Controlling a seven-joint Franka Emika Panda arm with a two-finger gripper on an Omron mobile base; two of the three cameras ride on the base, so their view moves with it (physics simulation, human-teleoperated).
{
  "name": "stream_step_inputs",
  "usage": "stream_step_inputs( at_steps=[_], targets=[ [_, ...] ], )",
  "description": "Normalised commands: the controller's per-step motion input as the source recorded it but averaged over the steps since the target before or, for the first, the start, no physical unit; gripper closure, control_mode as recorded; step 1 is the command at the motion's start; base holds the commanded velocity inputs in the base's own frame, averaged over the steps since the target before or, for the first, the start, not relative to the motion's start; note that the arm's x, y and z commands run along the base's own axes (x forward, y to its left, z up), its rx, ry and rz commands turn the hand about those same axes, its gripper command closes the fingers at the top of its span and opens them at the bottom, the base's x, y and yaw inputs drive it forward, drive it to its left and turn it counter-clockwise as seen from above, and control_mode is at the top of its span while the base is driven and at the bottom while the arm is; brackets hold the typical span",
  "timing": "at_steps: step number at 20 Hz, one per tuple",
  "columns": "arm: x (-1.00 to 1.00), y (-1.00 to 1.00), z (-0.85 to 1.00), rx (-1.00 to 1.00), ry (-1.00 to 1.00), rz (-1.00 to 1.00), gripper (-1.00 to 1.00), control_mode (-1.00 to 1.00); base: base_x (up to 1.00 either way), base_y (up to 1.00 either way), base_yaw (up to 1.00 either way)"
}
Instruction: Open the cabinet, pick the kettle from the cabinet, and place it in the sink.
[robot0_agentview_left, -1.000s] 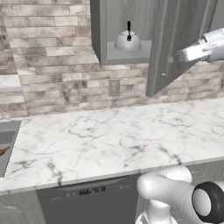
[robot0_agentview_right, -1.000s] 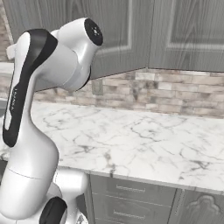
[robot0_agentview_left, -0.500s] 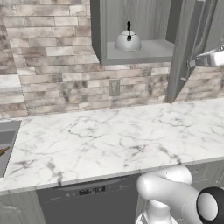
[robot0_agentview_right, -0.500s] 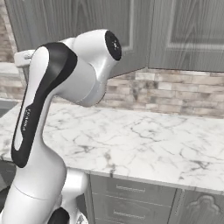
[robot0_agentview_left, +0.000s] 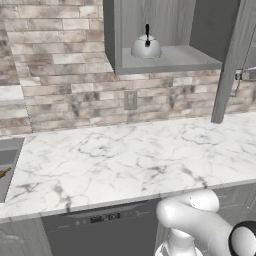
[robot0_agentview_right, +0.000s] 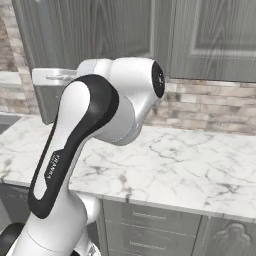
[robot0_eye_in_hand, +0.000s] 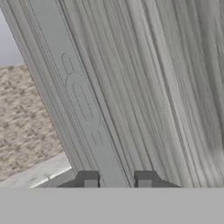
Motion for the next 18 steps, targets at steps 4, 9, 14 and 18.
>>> stream_step_inputs(
  at_steps=[4,9,14,18],
  targets=[
    [-0.18,-0.23,-0.1,0.12,0.0,0.0,-1.0,-1.0,0.0,0.0,0.0],
    [-0.04,0.01,-0.15,0.04,-0.01,0.0,-1.0,-1.0,0.0,0.0,0.0],
    [-0.14,-0.31,-0.19,-0.01,0.02,0.0,-1.0,-1.0,0.0,0.0,0.0],
    [-0.3,-0.32,-0.2,0.0,0.06,0.0,-1.0,-1.0,0.0,0.0,0.0]
  ],
)
